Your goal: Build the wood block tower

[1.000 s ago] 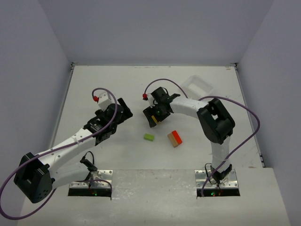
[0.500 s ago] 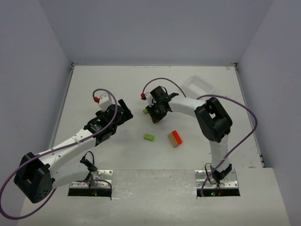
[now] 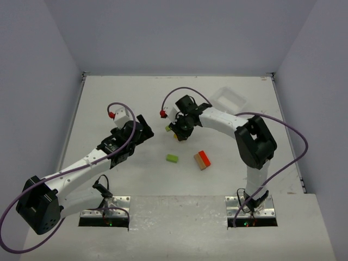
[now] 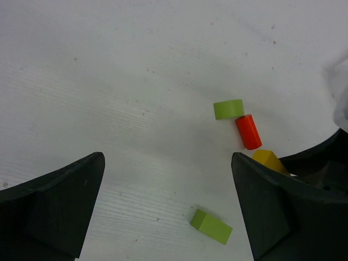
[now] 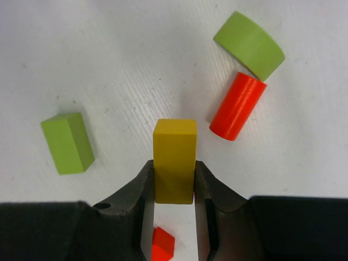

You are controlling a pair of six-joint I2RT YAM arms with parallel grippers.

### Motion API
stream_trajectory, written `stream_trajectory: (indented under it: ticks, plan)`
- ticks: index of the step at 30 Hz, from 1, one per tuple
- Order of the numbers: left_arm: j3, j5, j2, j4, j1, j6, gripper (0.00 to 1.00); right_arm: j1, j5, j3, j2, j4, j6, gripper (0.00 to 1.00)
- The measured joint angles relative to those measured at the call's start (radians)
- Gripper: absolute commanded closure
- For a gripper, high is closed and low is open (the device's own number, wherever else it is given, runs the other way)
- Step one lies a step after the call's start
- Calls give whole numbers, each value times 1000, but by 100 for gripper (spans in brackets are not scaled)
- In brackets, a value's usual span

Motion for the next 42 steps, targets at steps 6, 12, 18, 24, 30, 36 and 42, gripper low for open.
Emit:
stream_trajectory:
  ticks: [6, 12, 18, 24, 30, 36, 42]
  plan:
    - [0, 4, -1, -8, 0, 17, 0, 0, -105, 26, -190, -90, -269, 89]
    - [0, 30, -38, -18, 0, 70, 0, -34, -175, -77, -370, -230, -616, 89]
    - [0, 65, -63, -19, 0, 133, 0, -87, -150, -144, -397, -434, -877, 87]
    - [5, 80, -62, -22, 0, 197, 0, -86, -125, -241, -393, -483, -981, 86]
    - [8, 94, -62, -19, 0, 241, 0, -87, -111, -294, -332, -443, -998, 82]
    - [8, 93, -62, -19, 0, 261, 0, -87, -103, -303, -249, -366, -996, 82]
    - [8, 88, -67, -19, 0, 265, 0, -87, -102, -303, -200, -319, -989, 81]
